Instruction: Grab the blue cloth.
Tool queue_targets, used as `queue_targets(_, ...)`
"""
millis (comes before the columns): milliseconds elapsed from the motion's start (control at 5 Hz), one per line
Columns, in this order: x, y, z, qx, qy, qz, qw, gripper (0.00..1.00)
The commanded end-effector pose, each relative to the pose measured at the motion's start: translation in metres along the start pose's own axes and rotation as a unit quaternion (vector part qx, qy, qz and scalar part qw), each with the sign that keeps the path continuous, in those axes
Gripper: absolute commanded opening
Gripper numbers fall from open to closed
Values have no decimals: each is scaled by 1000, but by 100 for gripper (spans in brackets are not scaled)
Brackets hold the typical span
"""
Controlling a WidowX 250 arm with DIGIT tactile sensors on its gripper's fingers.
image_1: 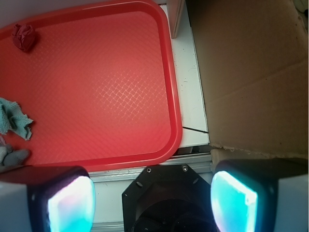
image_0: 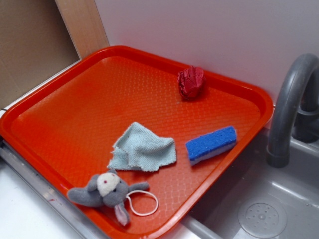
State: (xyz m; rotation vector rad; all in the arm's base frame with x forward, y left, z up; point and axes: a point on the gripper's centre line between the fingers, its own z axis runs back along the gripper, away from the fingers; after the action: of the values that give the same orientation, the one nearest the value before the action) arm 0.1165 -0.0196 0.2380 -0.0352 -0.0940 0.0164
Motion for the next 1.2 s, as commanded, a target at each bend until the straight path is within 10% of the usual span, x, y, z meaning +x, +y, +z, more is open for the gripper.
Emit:
queue_targets(0, 0, 0, 0, 0, 0, 0, 1000, 100)
queue_targets(600, 33, -126, -30, -119, -82, -107, 984, 100)
queue_targets(1000, 25, -214, -65, -182, -47, -167, 968, 100)
